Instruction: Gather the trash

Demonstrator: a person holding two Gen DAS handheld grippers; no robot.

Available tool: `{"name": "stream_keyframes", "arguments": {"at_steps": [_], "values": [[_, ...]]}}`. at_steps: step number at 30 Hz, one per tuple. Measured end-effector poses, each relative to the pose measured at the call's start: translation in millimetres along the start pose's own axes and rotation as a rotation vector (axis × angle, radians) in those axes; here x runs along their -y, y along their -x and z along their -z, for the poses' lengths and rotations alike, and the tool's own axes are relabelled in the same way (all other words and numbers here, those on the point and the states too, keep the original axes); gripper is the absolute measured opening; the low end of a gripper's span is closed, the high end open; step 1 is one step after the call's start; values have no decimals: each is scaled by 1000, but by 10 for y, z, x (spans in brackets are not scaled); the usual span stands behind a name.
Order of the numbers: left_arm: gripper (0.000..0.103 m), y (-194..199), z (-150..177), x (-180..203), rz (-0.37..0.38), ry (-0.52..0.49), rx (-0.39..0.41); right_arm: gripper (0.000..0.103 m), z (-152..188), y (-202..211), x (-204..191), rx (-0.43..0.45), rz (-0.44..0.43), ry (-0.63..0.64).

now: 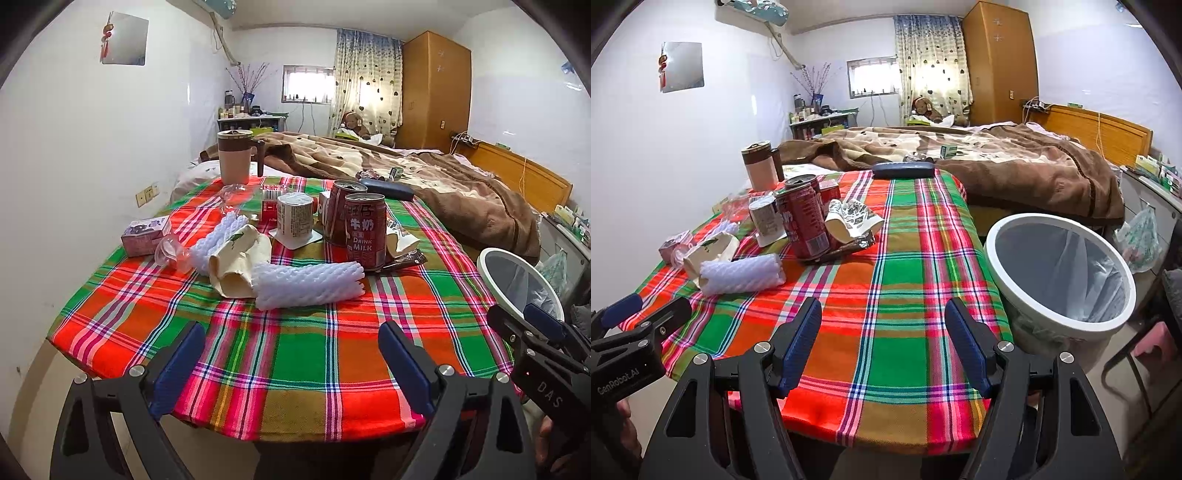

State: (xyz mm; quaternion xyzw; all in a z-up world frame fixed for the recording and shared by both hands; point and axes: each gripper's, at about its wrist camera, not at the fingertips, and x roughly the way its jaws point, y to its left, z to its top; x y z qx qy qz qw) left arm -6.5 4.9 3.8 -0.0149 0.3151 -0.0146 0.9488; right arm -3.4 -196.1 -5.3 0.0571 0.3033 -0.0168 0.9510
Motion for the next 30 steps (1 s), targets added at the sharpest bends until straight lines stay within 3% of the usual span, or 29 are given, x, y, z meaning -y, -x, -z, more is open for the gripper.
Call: {"name": "stream_keyframes", "arguments": {"at_steps": [30], "values": [[96, 32, -13, 3, 0, -7, 8, 71, -13, 34, -13, 7, 2, 4]]}}
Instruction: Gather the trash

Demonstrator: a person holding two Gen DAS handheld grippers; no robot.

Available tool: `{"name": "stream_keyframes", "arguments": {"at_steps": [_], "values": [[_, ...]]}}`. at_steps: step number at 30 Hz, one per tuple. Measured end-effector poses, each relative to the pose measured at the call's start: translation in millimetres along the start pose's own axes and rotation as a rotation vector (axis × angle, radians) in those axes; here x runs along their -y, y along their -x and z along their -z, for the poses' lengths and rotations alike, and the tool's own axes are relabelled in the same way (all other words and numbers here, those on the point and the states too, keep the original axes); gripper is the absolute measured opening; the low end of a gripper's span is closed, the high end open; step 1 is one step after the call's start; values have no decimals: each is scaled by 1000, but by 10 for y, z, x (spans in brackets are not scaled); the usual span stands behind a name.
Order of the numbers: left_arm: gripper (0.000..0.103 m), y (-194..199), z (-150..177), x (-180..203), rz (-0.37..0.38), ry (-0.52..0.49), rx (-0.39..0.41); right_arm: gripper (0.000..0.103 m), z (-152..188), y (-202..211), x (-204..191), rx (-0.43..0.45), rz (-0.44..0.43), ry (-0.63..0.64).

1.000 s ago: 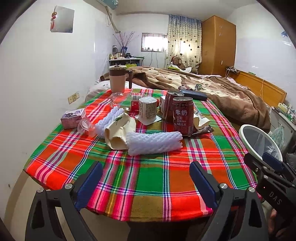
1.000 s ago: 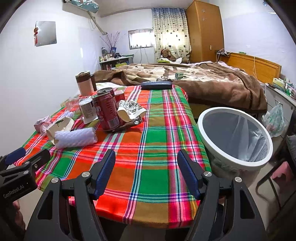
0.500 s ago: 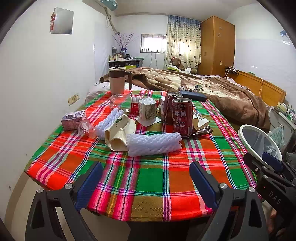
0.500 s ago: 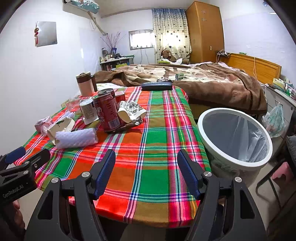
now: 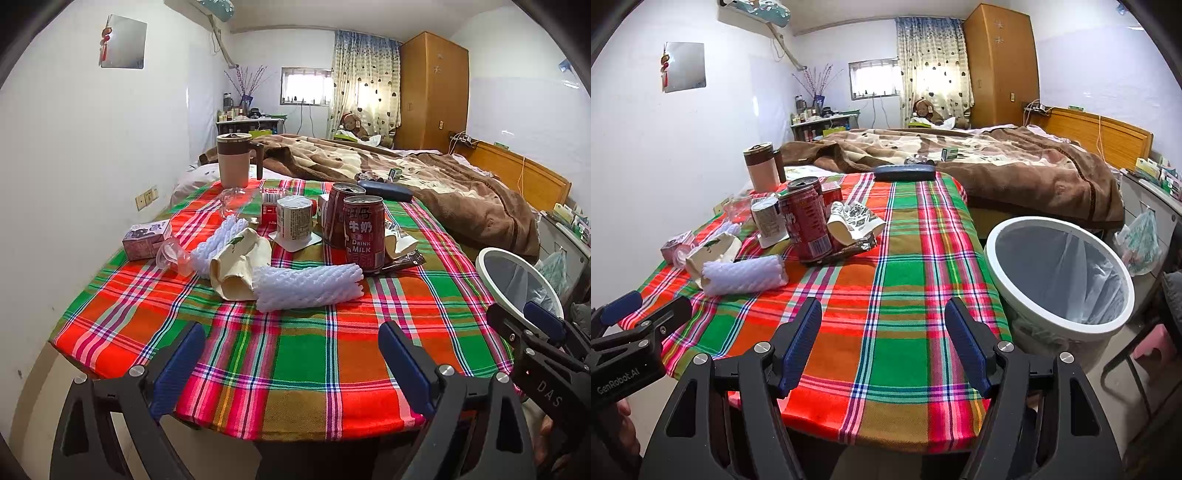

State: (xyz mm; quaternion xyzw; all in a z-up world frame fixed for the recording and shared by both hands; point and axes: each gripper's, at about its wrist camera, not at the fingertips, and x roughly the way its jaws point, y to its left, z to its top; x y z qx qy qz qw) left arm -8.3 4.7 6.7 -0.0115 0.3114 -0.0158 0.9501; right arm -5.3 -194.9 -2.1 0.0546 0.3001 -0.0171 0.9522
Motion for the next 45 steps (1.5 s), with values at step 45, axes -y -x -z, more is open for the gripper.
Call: {"name": "stream_keyframes", "arguments": {"at_steps": [45], "values": [[96, -710, -381, -498, 85, -94, -59, 71, -611, -914, -344, -67, -216, 64]]}}
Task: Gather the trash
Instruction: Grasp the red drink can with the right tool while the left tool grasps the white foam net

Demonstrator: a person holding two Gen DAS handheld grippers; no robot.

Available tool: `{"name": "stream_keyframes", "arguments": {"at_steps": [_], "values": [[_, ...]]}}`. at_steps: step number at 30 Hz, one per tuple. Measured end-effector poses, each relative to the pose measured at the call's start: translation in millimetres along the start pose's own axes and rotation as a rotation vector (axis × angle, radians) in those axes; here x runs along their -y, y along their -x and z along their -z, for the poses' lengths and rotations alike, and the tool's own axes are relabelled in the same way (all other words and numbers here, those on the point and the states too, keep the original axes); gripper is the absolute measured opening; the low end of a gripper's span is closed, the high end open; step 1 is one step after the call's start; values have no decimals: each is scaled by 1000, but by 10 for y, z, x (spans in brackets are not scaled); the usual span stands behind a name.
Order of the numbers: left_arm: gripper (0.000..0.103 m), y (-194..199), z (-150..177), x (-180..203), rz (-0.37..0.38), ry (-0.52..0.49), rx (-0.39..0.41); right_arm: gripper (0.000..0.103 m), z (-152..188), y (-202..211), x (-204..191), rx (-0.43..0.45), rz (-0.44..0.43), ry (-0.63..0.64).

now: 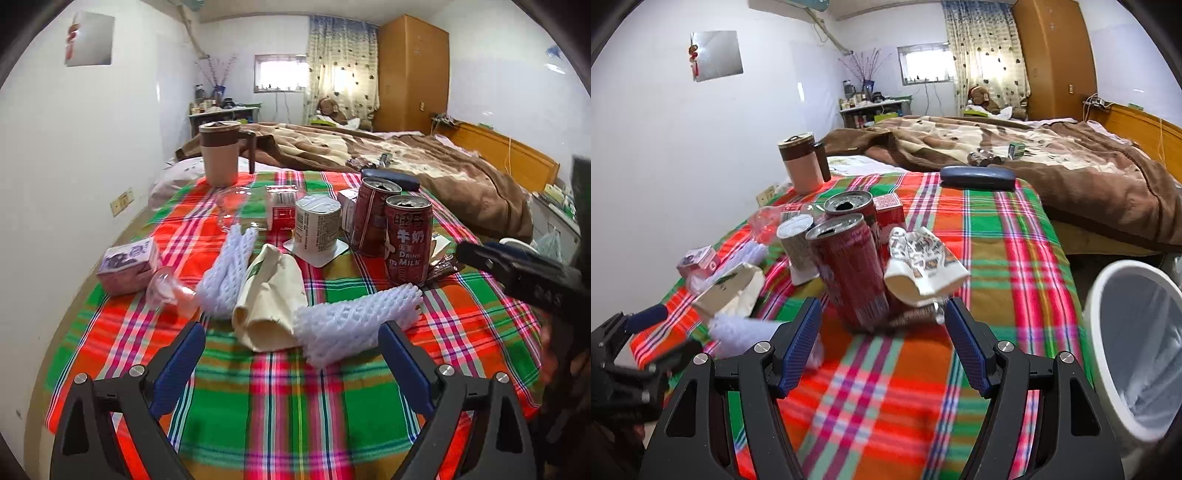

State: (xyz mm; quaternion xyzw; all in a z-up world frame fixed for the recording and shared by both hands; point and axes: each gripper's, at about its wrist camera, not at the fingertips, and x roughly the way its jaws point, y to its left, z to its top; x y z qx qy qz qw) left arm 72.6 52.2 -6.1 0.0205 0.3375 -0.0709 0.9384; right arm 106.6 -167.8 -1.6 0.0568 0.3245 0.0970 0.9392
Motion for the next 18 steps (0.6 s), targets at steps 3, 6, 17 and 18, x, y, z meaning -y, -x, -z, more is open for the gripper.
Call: {"name": "stream_keyframes", "arguments": {"at_steps": [3, 6, 17, 18], "values": [[96, -87, -47, 12, 6, -22, -8, 71, -79, -132, -55, -25, -33, 17], [96, -159, -69, -16, 19, -17, -23, 71, -136, -239, -70, -52, -69, 19], [96, -316, -169, 73, 70, -102, -50, 58, -252, -448, -149, -84, -127, 54], [96, -323, -176, 94, 74, -114, -49, 58, -255, -457, -148, -87, -124, 53]]}}
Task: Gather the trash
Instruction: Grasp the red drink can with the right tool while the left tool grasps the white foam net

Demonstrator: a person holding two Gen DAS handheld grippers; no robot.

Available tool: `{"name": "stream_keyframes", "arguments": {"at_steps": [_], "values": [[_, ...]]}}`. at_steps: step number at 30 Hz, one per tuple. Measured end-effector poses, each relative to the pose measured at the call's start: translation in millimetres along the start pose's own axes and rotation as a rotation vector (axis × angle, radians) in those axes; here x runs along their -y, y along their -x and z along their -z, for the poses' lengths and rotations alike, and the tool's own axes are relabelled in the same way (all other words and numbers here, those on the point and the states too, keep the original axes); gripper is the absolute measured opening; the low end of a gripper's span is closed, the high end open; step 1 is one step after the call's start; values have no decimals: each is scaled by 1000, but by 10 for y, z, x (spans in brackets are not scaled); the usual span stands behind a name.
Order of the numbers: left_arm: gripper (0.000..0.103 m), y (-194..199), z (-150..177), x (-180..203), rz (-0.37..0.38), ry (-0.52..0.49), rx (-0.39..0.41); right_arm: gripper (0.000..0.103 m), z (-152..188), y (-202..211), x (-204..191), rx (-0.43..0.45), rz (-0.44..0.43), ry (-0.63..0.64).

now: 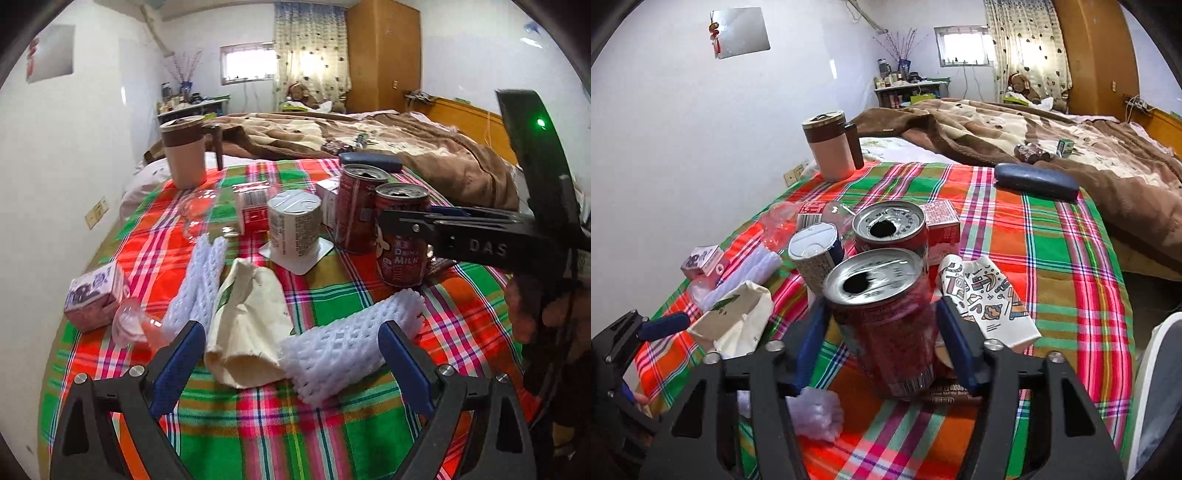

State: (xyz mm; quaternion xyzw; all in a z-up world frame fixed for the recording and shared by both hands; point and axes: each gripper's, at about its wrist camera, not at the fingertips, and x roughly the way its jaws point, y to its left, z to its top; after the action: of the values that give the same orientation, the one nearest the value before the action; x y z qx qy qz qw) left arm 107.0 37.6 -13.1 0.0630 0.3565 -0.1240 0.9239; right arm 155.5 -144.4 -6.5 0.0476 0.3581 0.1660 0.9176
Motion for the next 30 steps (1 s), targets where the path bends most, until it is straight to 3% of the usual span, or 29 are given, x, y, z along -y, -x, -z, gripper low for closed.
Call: {"name": "stream_keyframes", "arguments": {"at_steps": [11, 18, 22, 26, 30], "values": [[96, -168, -136, 322, 35, -194, -11, 57, 16, 110, 127, 25, -49, -66], [96, -277, -103, 462, 72, -229, -57, 57, 44, 301, 259, 60, -60, -109], [82, -299, -79, 493, 79, -221, -75, 57, 90, 359, 300, 66, -59, -112], [56, -306, -30, 562, 144, -218, -124, 57, 144, 392, 345, 67, -82, -132], [56, -341, 42, 639, 120, -231, -137, 57, 194, 492, 406, 84, -77, -136]]}}
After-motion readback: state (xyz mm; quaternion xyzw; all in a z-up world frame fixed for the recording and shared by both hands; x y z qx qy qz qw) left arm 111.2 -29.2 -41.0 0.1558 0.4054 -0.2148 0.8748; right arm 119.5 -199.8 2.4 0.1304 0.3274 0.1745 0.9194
